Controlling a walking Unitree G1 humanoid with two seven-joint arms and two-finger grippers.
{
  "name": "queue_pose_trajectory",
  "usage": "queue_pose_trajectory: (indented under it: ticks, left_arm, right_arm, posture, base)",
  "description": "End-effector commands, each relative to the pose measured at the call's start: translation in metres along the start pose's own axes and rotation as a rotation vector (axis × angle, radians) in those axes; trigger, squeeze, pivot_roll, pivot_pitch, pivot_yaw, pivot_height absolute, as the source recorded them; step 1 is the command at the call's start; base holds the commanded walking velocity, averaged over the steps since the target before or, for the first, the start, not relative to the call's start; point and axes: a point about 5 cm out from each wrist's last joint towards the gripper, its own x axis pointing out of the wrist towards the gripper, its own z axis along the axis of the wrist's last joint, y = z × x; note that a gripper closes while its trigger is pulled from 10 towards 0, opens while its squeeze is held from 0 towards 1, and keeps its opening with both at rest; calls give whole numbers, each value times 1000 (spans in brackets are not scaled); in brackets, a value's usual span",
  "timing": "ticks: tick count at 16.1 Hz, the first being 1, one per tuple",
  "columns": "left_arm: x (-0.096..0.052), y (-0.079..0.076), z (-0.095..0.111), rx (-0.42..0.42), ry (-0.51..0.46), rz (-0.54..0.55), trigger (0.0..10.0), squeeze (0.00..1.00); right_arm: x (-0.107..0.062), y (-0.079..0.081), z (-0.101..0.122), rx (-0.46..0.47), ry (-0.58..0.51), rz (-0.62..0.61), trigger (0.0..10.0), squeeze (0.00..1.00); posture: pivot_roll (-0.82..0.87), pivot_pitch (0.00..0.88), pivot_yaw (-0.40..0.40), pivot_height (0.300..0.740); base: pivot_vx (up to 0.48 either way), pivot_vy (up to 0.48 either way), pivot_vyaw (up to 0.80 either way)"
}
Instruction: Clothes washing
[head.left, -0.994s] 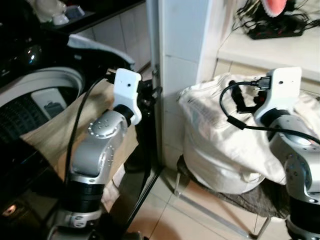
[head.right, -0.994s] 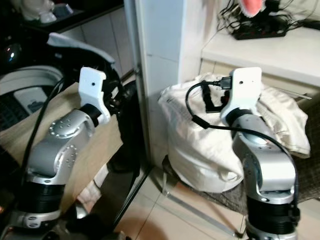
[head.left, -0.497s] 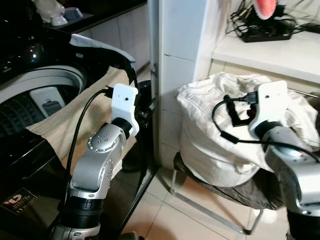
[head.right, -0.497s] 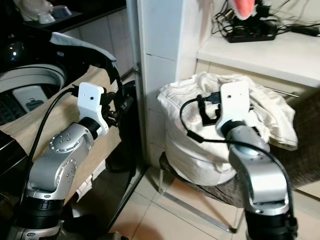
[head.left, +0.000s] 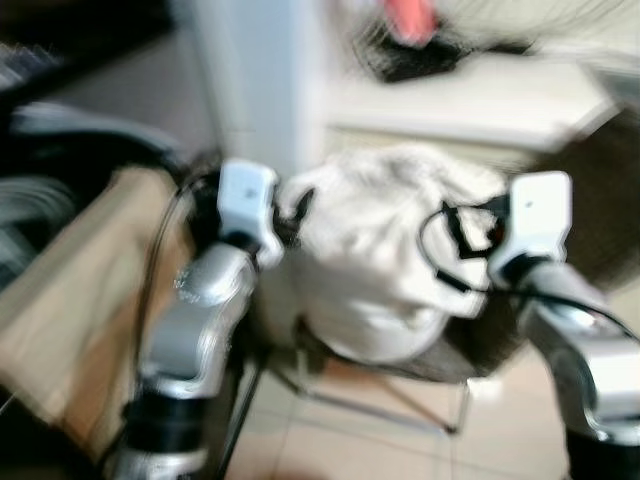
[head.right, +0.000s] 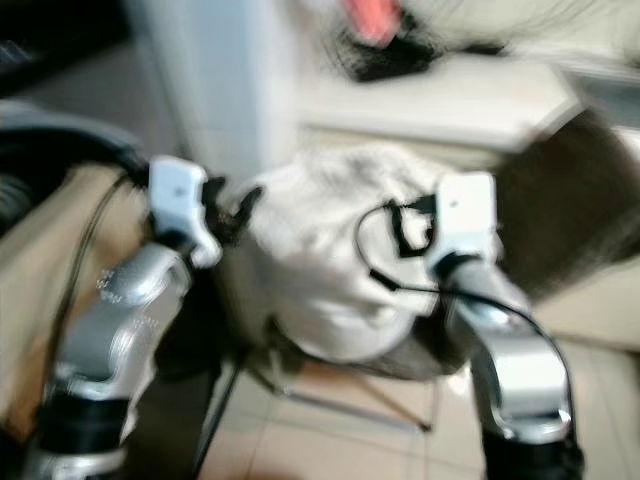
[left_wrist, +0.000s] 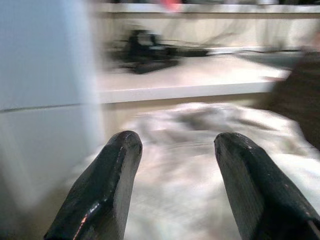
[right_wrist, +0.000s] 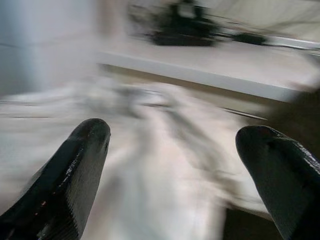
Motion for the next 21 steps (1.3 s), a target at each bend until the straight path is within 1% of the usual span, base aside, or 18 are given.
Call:
queue_pose_trajectory:
  ticks: [1, 2, 3, 8, 9, 10, 11, 12, 15, 17, 18, 19, 21]
  left_arm:
    - [-1, 7, 2, 13, -3, 24, 10000, 0]
    - [0, 7, 2, 14, -3, 24, 10000, 0]
    - [0, 7, 2, 18, -4, 26, 10000, 0]
    - [1, 9, 2, 25, -6, 37, 10000, 0]
    - [1, 9, 2, 24, -4, 41, 10000, 0]
    - [0, 8, 1, 6, -3, 36, 10000, 0]
    - [-1, 7, -2, 20, 12, 37, 10000, 0]
    - [-1, 8, -2, 25, 8, 39, 10000, 0]
    - [0, 11, -1, 32, -4, 52, 10000, 0]
    - [0, 11, -3, 68, 13, 24, 10000, 0]
    - [0, 11, -3, 81, 21, 4, 10000, 0]
    - [1, 11, -4, 89, 24, -16, 10000, 0]
    - [0, 9, -5, 108, 33, -55, 10000, 0]
  right_arm:
    - [-1, 4, 2, -6, -15, 13, 10000, 0]
    - [-2, 4, 2, -7, -14, 14, 10000, 0]
    - [-2, 7, 3, -57, -12, 65, 10000, 0]
    - [-2, 17, 3, -97, -14, 158, 10000, 0]
    - [-1, 16, 5, -93, -26, 150, 10000, 0]
    - [0, 15, 5, -65, -30, 145, 10000, 0]
    - [1, 15, 6, -66, -28, 148, 10000, 0]
    - [1, 14, 6, -68, -28, 147, 10000, 0]
    - [3, 10, 3, -60, 6, 140, 10000, 0]
    - [7, 4, 1, -39, 47, 122, 10000, 20]
    - [10, 1, 0, -38, 70, 128, 10000, 1000]
    - [13, -4, -1, -64, 97, 158, 10000, 1000]
    - [23, -20, -7, -93, 182, 159, 10000, 1000]
  posture:
    - [-68, 0, 36, 740]
    - [-69, 0, 37, 740]
    - [-71, 0, 38, 740]
    - [-64, 0, 26, 740]
    - [-63, 0, 25, 740]
    - [-64, 0, 24, 740]
    - [-66, 0, 22, 740]
    - [-67, 0, 22, 740]
    - [-68, 0, 22, 740]
    - [-67, 0, 25, 740]
    - [-69, 0, 27, 740]
    - [-71, 0, 31, 740]
    - [-71, 0, 34, 740]
  base:
    - [356, 0, 0]
    - [368, 0, 0]
    - [371, 0, 0]
    - [370, 0, 800]
    - [368, 0, 0]
    - [0, 0, 0]
    - [0, 0, 0]
    - [0, 0, 0]
    - [0, 0, 0]
    - [0, 0, 0]
    - [0, 0, 0]
    - [0, 0, 0]
    - [0, 0, 0]
